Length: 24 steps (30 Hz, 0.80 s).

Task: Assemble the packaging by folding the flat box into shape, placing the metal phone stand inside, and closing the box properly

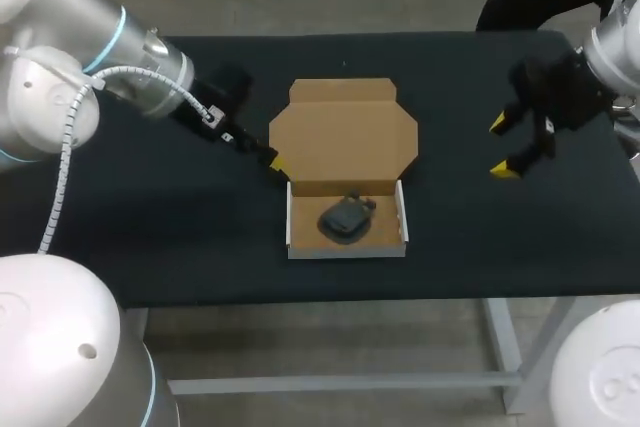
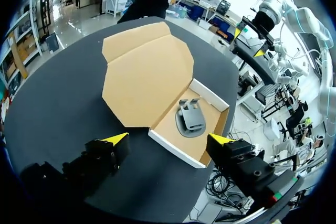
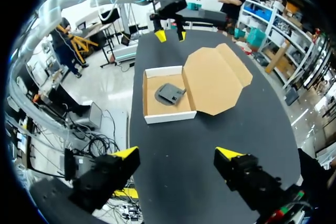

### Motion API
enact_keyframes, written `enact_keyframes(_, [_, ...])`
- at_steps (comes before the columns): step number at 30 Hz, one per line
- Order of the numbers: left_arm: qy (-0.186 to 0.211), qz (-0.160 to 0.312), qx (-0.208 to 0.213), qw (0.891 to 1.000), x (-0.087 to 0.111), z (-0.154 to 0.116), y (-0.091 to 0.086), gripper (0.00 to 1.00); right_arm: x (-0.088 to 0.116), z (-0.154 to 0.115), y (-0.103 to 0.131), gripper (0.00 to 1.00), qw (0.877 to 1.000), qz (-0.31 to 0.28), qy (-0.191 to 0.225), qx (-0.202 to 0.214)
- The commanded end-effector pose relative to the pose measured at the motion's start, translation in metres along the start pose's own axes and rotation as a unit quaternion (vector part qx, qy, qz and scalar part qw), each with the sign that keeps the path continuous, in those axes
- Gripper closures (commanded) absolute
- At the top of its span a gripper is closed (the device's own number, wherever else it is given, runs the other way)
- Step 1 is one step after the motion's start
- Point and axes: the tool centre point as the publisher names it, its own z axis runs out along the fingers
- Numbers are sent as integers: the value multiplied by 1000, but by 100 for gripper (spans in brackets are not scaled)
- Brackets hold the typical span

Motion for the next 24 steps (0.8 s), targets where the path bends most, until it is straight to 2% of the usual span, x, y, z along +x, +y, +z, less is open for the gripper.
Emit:
enact_keyframes(1, [11, 13, 9, 1000, -19, 0, 0, 0, -7, -6, 11, 0, 1000, -4, 23, 6])
enact_keyframes(12, [51, 46, 29, 997, -61, 9, -8, 0, -13, -13, 31, 0, 999, -14, 36, 27])
enact_keyframes(17, [102, 68, 36, 992, -78, 13, -12, 0, -15, -13, 38, 0, 999, -17, 41, 29])
enact_keyframes(24, [102, 68, 36, 992, -78, 13, -12, 0, -20, -8, 44, 0, 998, -19, 48, 29])
